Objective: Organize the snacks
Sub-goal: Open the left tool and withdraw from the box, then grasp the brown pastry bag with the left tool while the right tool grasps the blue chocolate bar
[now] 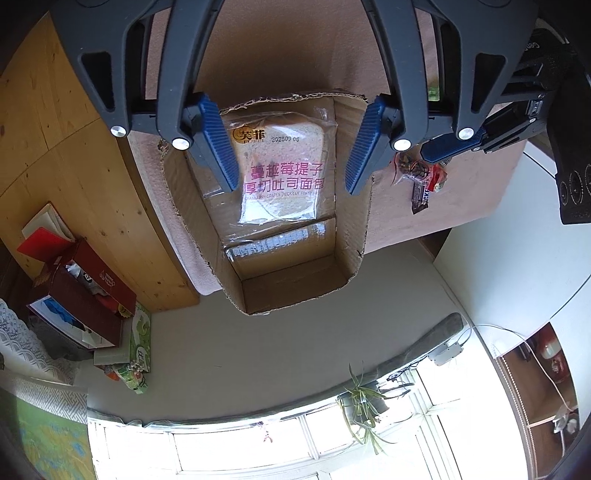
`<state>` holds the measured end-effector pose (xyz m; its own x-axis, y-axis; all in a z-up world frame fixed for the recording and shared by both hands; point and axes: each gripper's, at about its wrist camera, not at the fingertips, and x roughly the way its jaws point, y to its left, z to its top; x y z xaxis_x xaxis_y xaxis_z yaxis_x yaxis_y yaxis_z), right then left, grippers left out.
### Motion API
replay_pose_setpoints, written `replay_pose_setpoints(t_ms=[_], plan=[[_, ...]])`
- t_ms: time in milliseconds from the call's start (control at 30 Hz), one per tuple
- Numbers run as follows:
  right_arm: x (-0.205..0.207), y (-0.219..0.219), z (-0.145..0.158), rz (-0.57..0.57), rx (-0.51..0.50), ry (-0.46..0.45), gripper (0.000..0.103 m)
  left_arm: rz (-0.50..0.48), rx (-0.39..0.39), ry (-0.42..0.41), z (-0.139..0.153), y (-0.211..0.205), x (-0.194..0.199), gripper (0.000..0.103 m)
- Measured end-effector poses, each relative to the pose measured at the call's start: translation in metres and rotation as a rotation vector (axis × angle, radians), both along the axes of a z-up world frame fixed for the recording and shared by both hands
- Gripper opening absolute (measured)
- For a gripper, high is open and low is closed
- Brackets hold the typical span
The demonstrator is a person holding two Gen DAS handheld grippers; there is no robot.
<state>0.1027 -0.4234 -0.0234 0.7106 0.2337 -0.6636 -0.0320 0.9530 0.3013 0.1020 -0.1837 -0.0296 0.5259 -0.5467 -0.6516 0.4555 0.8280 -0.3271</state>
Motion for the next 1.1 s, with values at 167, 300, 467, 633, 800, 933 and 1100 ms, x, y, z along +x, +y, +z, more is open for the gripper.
replay_pose_setpoints(t_ms=[167,300,467,633,800,933,1100], plan=[[-0.013,0.02,0.004,0.034,-0.016,-0.025,0.065,0.052,0.008,-0.012,0.0,0.033,-0.008,0.047],[-0.025,0.04,0.006,0.084,-0.037,-0.047,0.069,0.118,0.015,-0.01,-0.003,0.068,-0.013,0.048],[-0.04,0.069,0.003,0.176,-0.031,-0.074,0.07,0.211,0.02,0.007,-0.009,0.114,-0.019,0.048],[-0.053,0.101,-0.005,0.259,-0.053,-0.082,0.07,0.288,0.028,0.036,-0.019,0.151,-0.024,0.048],[-0.054,0.129,-0.02,0.323,-0.078,-0.04,0.07,0.332,0.014,0.087,-0.035,0.173,-0.03,0.048],[-0.047,0.145,-0.035,0.358,-0.072,0.006,0.07,0.339,0.005,0.126,-0.047,0.179,-0.031,0.048],[-0.034,0.164,-0.051,0.384,-0.075,0.057,0.07,0.332,-0.004,0.158,-0.057,0.178,-0.032,0.048]])
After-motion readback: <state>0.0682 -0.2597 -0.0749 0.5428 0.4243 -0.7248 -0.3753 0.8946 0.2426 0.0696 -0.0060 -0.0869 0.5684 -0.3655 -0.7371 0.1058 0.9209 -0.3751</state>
